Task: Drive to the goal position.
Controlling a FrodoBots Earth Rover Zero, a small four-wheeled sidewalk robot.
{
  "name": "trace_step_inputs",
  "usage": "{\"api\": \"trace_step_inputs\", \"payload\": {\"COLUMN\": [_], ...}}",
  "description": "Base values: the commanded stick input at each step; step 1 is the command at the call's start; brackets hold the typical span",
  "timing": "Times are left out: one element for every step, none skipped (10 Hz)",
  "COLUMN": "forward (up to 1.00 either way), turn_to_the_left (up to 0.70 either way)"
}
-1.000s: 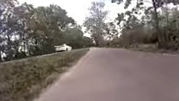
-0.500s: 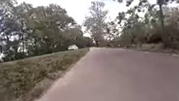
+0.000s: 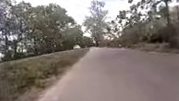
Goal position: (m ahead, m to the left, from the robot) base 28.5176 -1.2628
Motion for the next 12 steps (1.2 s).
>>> {"api": "trace_step_inputs", "payload": {"forward": [1.00, 1.00, 1.00, 1.00, 1.00, 1.00, 1.00, 1.00, 1.00, 1.00, 1.00, 1.00], "turn_to_the_left": [0.00, 0.00, 0.00, 0.00, 0.00, -0.10, -0.17, 0.00, 0.00, 0.00, 0.00, 0.00]}}
